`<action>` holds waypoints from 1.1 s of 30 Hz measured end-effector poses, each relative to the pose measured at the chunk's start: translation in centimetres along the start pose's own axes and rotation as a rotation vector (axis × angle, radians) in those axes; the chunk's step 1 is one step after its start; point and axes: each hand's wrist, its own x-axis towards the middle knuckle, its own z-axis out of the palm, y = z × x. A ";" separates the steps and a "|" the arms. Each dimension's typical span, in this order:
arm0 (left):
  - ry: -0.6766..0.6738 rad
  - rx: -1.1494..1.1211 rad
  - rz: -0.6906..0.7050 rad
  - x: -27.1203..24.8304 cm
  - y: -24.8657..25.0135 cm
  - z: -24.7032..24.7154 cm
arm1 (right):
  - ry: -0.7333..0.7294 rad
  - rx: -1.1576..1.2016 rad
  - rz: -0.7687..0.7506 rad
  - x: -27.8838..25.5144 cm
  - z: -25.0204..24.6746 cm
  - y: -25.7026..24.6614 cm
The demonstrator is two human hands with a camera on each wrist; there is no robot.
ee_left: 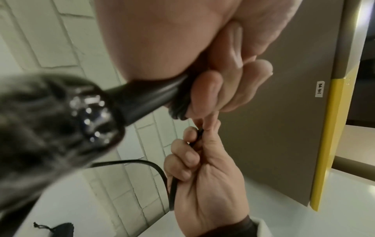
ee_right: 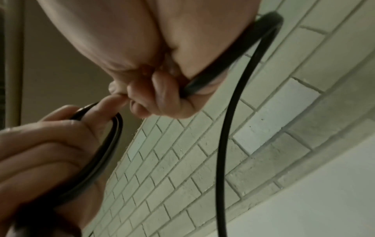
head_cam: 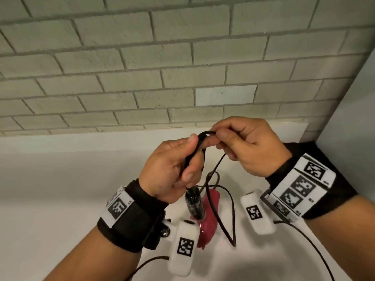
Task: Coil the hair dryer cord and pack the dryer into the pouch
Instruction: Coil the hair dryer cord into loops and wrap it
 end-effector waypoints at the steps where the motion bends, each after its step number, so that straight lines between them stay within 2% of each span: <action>1: 0.008 -0.006 -0.012 0.0 0.0 -0.2 | 0.001 -0.056 -0.017 -0.2 0.1 0.3; 7: -0.050 -0.073 -0.055 -0.4 0.2 -0.7 | -0.036 -0.337 -0.113 -1.4 0.4 1.3; 10: -0.076 -0.105 -0.050 -0.1 0.4 -0.5 | 0.045 -0.501 -0.184 -1.8 1.4 1.8; 12: -0.084 -0.148 -0.051 0.2 0.6 -0.3 | 0.102 -0.516 -0.205 -2.2 2.0 2.1; 16: -0.154 -0.320 0.014 0.8 1.5 -0.6 | 0.086 -0.455 -0.177 -3.1 2.5 2.6; 18: -0.152 -0.327 0.036 1.0 1.9 -0.5 | 0.106 -0.481 -0.169 -3.2 2.6 2.7; 24: 0.058 -0.207 0.101 1.5 1.2 0.4 | 0.103 -0.549 -0.126 -3.5 3.5 2.0; 29: 0.200 -0.261 0.160 2.2 1.1 0.5 | -0.055 -0.399 -0.043 -3.8 4.2 -0.1; 31: 0.245 -0.284 0.176 2.5 1.6 0.2 | -0.108 -0.419 -0.006 -3.6 4.1 -0.5; 33: 0.265 -0.292 0.182 2.7 2.0 0.0 | -0.087 -0.496 0.055 -3.1 3.9 -0.4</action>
